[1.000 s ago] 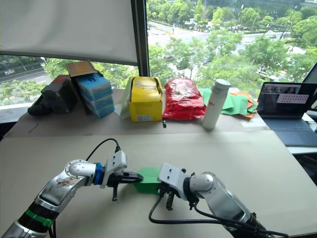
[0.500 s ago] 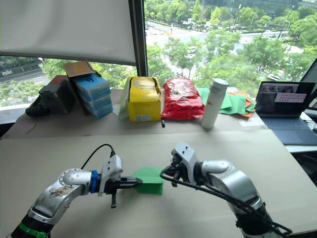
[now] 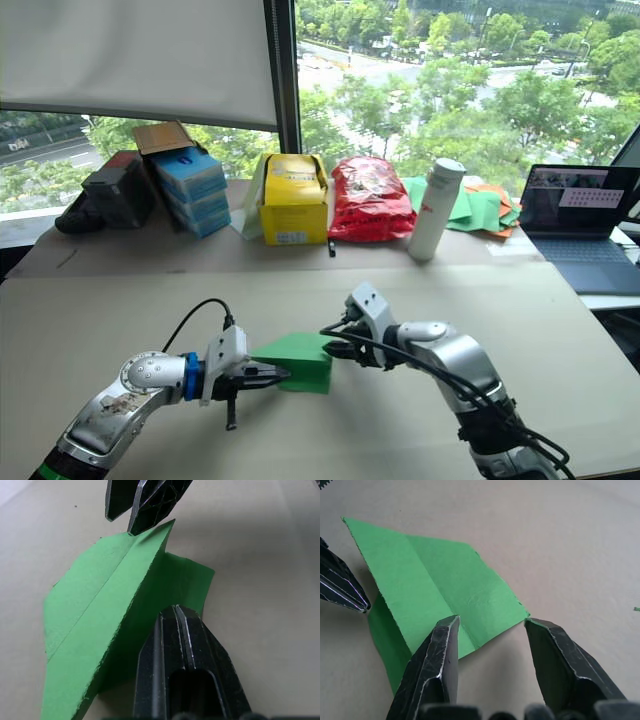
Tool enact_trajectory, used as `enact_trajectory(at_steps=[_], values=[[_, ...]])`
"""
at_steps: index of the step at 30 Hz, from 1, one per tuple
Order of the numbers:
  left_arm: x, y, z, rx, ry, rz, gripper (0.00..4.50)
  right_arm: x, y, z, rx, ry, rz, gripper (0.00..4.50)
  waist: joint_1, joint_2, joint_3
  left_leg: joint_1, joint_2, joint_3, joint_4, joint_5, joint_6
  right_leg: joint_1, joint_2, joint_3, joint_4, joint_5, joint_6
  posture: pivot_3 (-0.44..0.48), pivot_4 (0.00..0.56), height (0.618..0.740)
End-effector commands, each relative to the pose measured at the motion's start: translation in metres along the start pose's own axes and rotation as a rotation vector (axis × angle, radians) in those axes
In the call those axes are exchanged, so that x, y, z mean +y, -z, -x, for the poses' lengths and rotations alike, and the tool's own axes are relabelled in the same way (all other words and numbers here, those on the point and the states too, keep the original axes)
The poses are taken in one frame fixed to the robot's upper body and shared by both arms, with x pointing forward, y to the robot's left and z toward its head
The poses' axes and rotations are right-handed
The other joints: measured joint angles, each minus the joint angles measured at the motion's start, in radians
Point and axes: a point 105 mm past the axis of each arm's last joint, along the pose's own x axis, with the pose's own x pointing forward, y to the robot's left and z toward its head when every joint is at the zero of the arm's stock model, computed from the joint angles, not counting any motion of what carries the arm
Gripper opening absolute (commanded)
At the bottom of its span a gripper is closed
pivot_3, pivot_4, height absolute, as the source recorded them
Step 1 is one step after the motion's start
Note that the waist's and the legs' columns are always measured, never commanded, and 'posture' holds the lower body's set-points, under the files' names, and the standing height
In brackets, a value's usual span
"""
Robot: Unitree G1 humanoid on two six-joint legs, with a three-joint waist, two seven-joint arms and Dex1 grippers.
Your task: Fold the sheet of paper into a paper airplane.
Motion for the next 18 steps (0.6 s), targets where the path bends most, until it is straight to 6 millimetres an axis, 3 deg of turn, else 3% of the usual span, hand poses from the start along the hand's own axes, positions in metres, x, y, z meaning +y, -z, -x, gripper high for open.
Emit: enact_trajectory(at_steps=[1, 6, 10, 18], values=[[0.000, -0.028, 0.012, -0.056, 0.005, -0.040, 0.00, 0.003, -0.009, 0.001, -0.031, -0.001, 0.068, 2.30, -0.002, 0.000, 0.000, 0.000, 0.000, 0.000, 0.000, 0.000, 0.000, 0.000, 0.000, 0.000, 0.000, 0.000, 0.000, 0.000, 0.150, 0.740], [0.021, -0.053, 0.027, -0.129, -0.056, 0.005, 0.00, 0.008, 0.000, -0.002, -0.014, 0.006, 0.098, 2.30, 0.000, 0.000, 0.000, 0.000, 0.000, -0.001, 0.000, 0.000, 0.000, 0.000, 0.001, -0.002, 0.000, 0.000, 0.000, 0.000, 0.150, 0.740], [0.036, -0.044, 0.018, -0.104, -0.095, 0.001, 0.00, 0.011, 0.001, -0.003, -0.020, 0.009, 0.099, 2.30, 0.000, 0.000, 0.000, 0.000, -0.001, 0.000, 0.000, 0.000, 0.000, 0.001, 0.005, -0.003, 0.000, 0.000, 0.000, 0.000, 0.150, 0.740], [0.011, -0.019, -0.003, -0.034, 0.017, -0.004, 0.00, 0.011, 0.000, 0.000, -0.024, 0.026, 0.108, 2.30, -0.004, 0.000, 0.000, 0.000, 0.000, 0.001, 0.000, 0.000, 0.000, 0.000, 0.007, -0.005, -0.001, 0.000, 0.000, 0.000, 0.150, 0.740]])
